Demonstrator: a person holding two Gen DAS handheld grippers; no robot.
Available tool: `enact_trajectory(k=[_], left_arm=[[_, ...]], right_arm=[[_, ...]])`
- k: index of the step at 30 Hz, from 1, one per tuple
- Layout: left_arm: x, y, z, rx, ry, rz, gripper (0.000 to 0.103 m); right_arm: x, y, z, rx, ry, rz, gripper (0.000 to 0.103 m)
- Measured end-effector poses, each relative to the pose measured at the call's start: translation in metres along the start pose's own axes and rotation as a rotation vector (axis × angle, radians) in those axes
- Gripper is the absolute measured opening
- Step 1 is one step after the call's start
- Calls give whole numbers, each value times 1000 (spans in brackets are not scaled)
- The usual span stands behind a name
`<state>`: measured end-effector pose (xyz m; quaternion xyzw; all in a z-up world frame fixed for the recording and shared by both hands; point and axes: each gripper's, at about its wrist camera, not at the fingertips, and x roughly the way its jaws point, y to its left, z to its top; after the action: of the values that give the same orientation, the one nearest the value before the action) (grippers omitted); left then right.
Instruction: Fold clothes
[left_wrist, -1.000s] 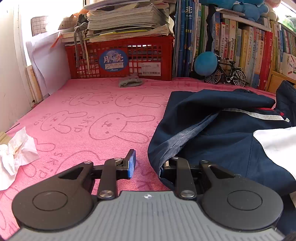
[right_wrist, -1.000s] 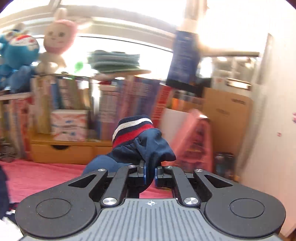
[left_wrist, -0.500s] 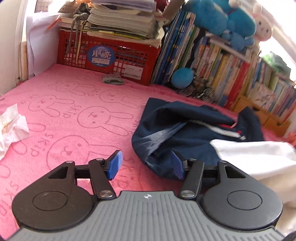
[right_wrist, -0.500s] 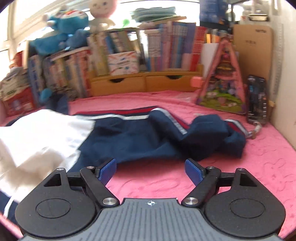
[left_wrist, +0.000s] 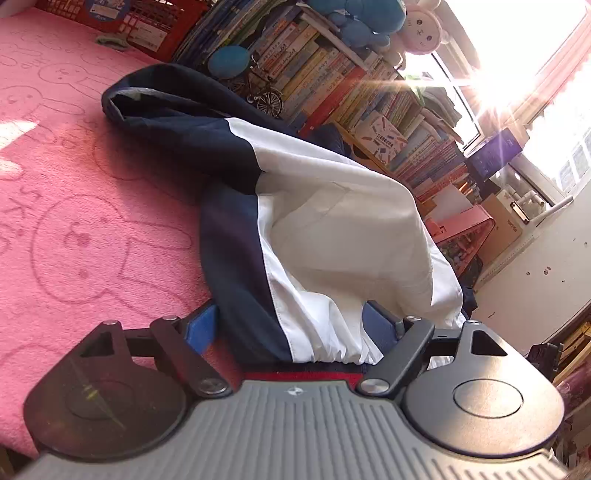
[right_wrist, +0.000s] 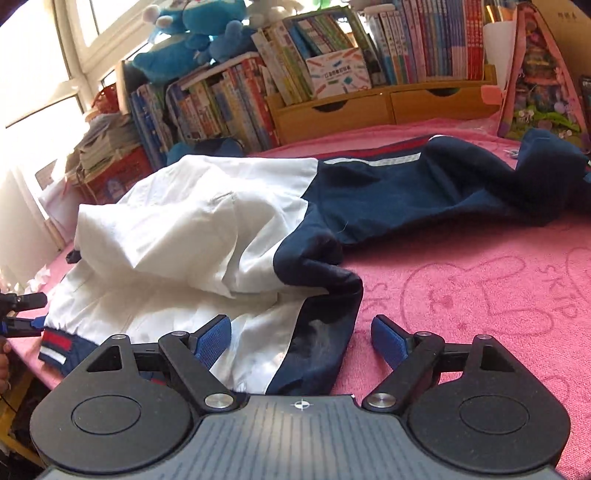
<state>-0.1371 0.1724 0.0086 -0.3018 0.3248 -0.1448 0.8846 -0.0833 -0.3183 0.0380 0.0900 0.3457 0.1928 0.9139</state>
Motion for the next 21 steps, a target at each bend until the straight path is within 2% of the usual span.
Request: enact_trajectory(k=[1, 2, 3, 4, 5, 6, 7, 11, 12, 16, 19, 20, 21], left_arm=[[4, -3, 1, -1, 9, 8, 72], [7, -5, 1, 7, 20, 26, 41], [8, -7, 0, 16, 27, 41, 21], [6, -9, -2, 32, 24, 52, 17], [3, -10, -4, 43, 20, 49, 13], [-3, -11, -5, 42, 9, 16, 12], [-12, -13, -5, 34, -8, -25, 12], [-53, -25, -5, 28, -67, -175, 10], [-60, -29, -10, 53, -60, -191, 8], [-84, -43, -29, 152, -24, -233, 10], [-76, -42, -52, 214, 114, -43, 13], [-73, -40, -58, 240, 156, 41, 17], [-70, -39, -62, 268, 191, 118, 19]], right_arm=[[3, 2, 0, 10, -3, -7, 61], [3, 3, -2, 21, 0, -2, 53], [4, 3, -3, 35, 7, 12, 39], [3, 3, -4, 49, 14, 29, 28], [0, 2, -4, 60, 19, 52, 23], [-4, 1, -3, 72, 20, 79, 15], [-12, -1, 0, 83, 13, 115, 12], [-54, -6, 14, 101, -28, 256, 11], [-62, -4, 14, 87, -25, 270, 11], [-74, 5, -9, -11, 100, 223, 11], [-82, 11, -27, -86, 193, 187, 12], [-83, 13, -32, -116, 225, 164, 13], [-81, 15, -38, -156, 259, 120, 18]])
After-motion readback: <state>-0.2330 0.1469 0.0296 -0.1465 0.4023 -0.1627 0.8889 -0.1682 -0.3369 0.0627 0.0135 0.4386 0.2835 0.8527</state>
